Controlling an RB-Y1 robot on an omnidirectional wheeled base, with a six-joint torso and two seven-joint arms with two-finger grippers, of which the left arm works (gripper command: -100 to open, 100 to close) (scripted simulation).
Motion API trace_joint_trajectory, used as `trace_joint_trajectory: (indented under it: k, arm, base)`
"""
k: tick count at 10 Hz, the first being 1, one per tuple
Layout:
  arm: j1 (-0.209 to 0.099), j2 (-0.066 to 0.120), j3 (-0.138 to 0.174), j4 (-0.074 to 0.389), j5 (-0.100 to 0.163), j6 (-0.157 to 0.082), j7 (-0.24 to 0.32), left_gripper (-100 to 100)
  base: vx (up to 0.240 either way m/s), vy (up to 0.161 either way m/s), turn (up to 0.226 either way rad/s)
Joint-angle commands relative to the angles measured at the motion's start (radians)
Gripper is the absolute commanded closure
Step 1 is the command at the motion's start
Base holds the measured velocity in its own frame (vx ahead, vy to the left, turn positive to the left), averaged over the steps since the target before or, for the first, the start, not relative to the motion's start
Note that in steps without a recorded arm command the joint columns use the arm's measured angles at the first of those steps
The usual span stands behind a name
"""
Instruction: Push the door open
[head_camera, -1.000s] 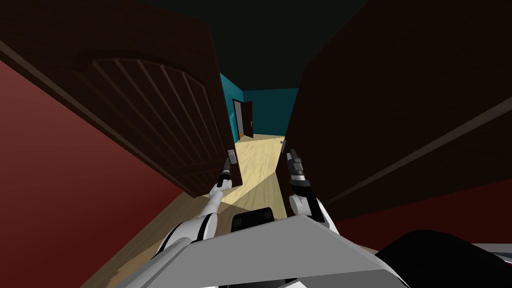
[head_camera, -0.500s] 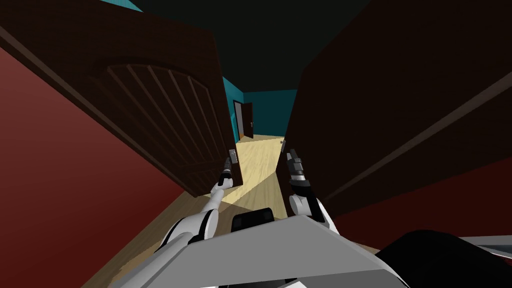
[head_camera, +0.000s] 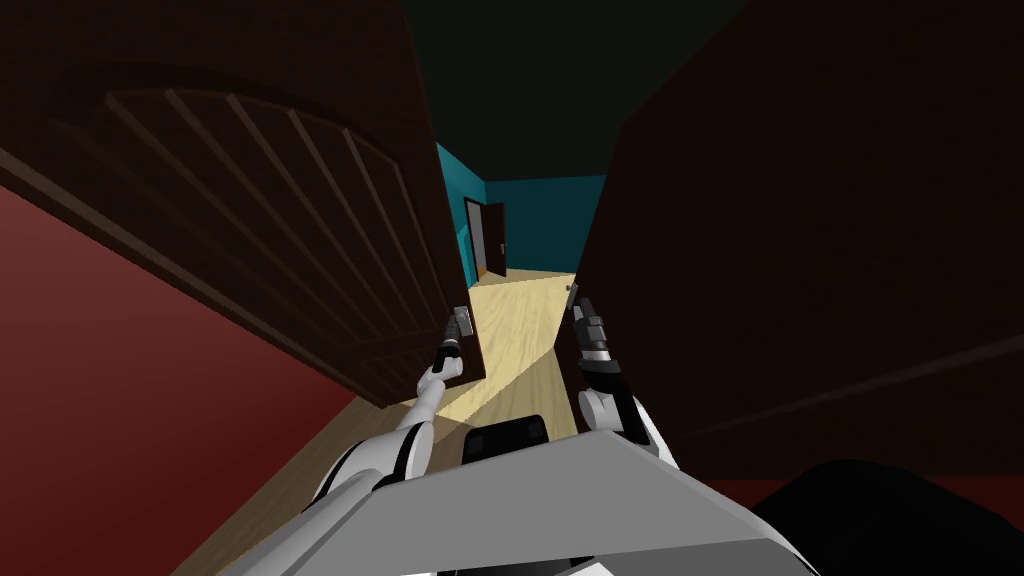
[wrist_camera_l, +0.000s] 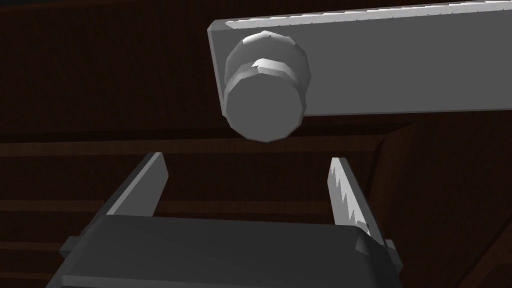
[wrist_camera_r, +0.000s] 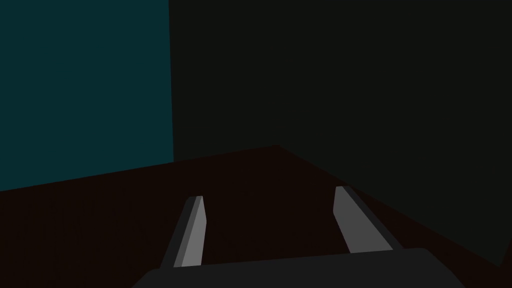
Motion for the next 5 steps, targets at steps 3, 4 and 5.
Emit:
trace_joint_trajectory:
  k: [3,4,5]
  arm:
    - [0.0,-0.013,0.004,-0.002,0.002,0.001,0.0,-100]
    - [0.0,-0.013,0.004,-0.002,0.002,0.001,0.0,100]
    - [0.0,-0.013,0.004,-0.002,0.002,0.001,0.0,100]
  base:
    - [0.192,-0.006,-0.021]
    - [-0.012,0.0,0.006]
    - [-0.036,0.001,-0.007]
